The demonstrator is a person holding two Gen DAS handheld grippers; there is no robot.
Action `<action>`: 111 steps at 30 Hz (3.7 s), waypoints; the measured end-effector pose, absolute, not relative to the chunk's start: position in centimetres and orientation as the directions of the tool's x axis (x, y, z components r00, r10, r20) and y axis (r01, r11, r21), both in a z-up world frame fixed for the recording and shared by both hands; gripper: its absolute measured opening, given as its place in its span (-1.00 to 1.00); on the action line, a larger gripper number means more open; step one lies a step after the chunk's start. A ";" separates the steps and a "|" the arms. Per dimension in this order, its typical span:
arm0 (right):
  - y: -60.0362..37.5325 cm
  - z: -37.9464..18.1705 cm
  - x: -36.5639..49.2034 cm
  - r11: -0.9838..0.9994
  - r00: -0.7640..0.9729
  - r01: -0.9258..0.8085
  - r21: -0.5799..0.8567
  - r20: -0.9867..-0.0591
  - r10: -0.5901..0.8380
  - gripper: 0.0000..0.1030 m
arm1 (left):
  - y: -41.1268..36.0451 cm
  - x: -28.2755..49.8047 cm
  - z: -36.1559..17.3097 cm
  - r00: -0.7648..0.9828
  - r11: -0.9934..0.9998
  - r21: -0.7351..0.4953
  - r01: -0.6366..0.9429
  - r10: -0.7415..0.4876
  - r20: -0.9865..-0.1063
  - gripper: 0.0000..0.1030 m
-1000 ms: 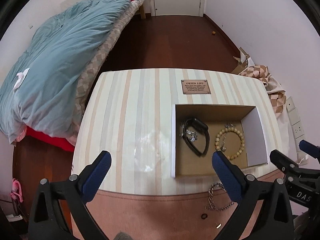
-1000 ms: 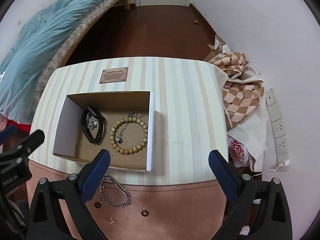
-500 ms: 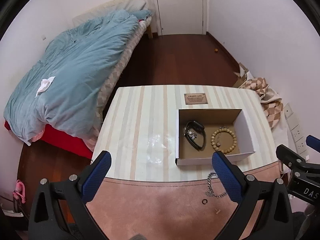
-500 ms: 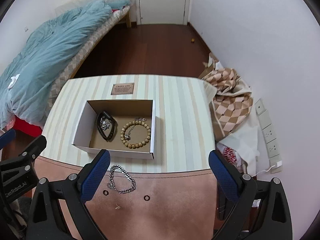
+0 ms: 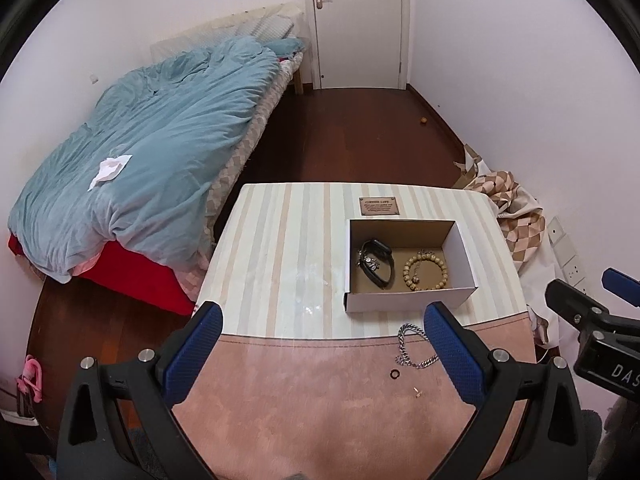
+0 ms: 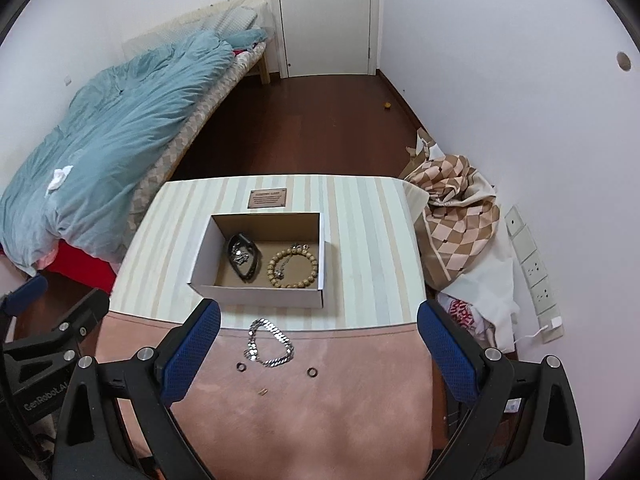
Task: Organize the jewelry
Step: 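Open both grippers and lift them away from the box, then grasp a small black ring with the right gripper while the left gripper grasps the other ring, then carry the black rings in both grippers over the box, then open both grippers to drop the rings into the box and lift away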
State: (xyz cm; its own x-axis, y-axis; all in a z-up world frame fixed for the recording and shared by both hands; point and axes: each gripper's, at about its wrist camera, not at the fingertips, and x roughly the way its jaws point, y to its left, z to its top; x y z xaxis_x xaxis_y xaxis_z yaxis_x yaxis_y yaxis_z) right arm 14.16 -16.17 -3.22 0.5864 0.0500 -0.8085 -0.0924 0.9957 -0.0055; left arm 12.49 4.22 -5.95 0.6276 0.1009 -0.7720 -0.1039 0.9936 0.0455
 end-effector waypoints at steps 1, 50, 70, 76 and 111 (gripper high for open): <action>-16.3 -3.4 13.9 0.996 0.582 -0.090 -0.002 -0.811 0.051 0.94 | 4.3 12.3 -6.1 0.626 0.993 0.048 -0.111 0.107 -0.772 1.00; -20.7 -23.6 14.0 0.999 0.454 -0.006 0.045 -0.890 0.042 -0.75 | -2.6 15.6 -25.8 0.346 0.996 0.015 0.088 -0.016 -0.938 0.07; -20.7 -20.9 14.3 0.995 0.496 0.000 0.098 -0.864 0.085 -0.75 | -2.7 15.4 -23.7 0.404 0.993 -0.019 0.117 -0.065 -0.913 -0.81; -19.6 -17.4 16.1 0.980 0.536 -0.032 0.195 -0.824 0.182 -0.75 | -0.6 16.8 -19.4 0.449 0.993 -0.076 0.090 -0.109 -0.887 -0.81; -17.4 -15.4 31.5 0.945 0.368 -0.074 0.318 -0.872 0.323 -0.41 | 3.9 34.1 -15.0 0.377 0.976 -0.219 0.008 -0.206 -0.903 0.26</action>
State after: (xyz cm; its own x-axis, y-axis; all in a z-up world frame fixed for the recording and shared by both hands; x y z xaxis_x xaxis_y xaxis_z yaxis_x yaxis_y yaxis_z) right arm 31.48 -17.39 -15.42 0.3681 0.3227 -0.8720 -0.0742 0.9450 0.3184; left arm 34.14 3.85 -15.00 0.3767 -0.2056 -0.9032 0.0081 0.9757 -0.2188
